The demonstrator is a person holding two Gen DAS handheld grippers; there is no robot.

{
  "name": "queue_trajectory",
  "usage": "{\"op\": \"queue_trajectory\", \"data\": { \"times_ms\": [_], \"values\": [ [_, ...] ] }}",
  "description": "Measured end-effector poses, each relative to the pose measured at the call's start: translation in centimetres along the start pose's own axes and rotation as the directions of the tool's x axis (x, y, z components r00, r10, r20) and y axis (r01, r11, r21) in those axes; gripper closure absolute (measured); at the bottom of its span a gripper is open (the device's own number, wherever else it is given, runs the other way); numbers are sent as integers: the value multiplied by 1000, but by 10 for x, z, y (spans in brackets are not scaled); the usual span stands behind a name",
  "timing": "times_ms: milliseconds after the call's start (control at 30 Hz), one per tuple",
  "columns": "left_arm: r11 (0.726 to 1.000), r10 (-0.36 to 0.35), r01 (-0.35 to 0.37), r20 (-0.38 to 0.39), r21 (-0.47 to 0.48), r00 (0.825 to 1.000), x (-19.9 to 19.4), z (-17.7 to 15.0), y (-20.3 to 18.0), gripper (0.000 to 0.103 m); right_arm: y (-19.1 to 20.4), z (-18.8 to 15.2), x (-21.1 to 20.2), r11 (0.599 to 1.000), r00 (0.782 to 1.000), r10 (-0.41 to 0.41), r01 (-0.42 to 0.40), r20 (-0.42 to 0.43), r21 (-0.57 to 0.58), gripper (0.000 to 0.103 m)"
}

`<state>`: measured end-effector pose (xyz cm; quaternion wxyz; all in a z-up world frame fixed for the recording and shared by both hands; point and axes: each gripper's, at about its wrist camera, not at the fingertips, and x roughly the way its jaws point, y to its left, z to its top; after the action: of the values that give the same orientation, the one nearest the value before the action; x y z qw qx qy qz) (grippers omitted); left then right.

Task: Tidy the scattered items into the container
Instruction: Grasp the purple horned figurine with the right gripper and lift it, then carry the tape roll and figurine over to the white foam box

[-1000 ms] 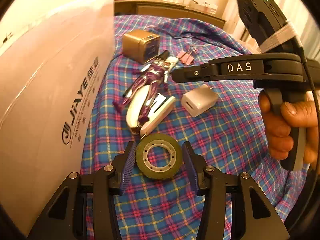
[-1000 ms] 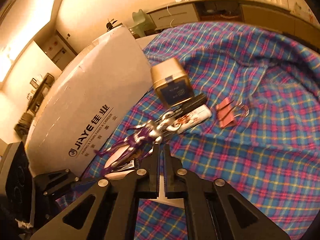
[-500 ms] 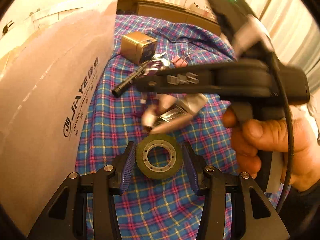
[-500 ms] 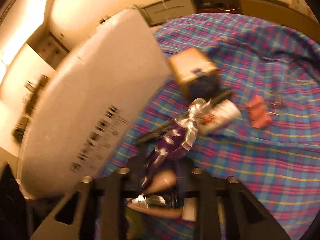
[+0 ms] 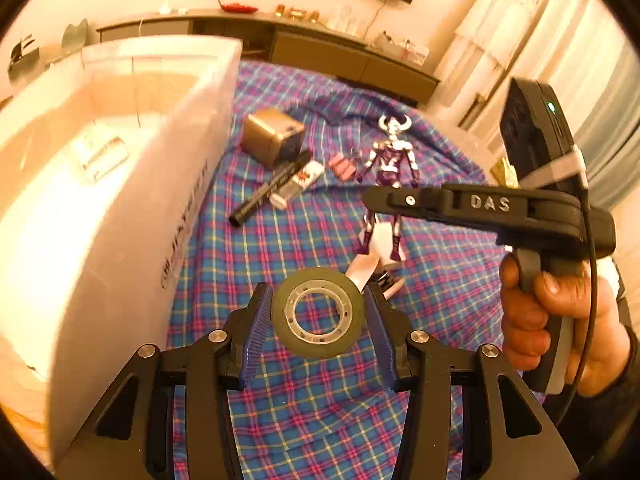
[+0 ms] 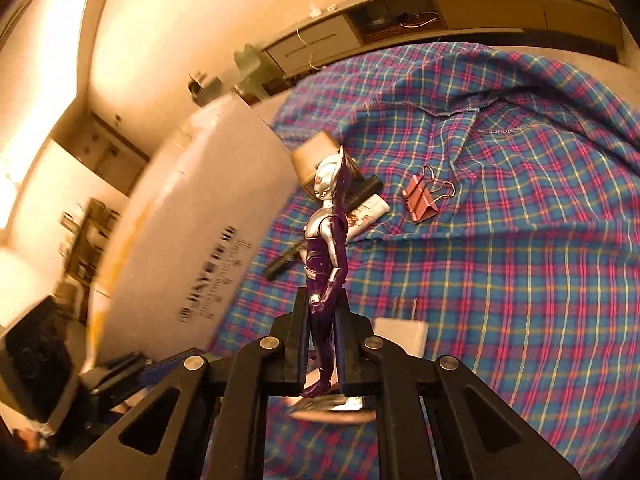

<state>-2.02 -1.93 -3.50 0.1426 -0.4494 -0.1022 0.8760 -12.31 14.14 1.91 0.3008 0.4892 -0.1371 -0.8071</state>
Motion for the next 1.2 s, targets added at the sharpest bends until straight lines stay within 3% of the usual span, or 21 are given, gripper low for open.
{"op": "queue_trajectory", "data": {
  "times_ms": [200, 667, 1200],
  "values": [
    [1000, 4, -6, 63, 24, 998, -24, 6, -5, 54, 16, -8, -25, 1000, 998, 11, -10, 65, -16, 91],
    [999, -11, 6, 167, 33, 986, -71, 4, -11, 54, 36, -32, -45, 998, 996, -30, 34, 85, -45, 91],
    [999, -31, 32, 262, 2, 965, -120, -4, 0, 54, 103, -49, -76, 988, 992, -25, 43, 121, -148, 91]
  ]
}}
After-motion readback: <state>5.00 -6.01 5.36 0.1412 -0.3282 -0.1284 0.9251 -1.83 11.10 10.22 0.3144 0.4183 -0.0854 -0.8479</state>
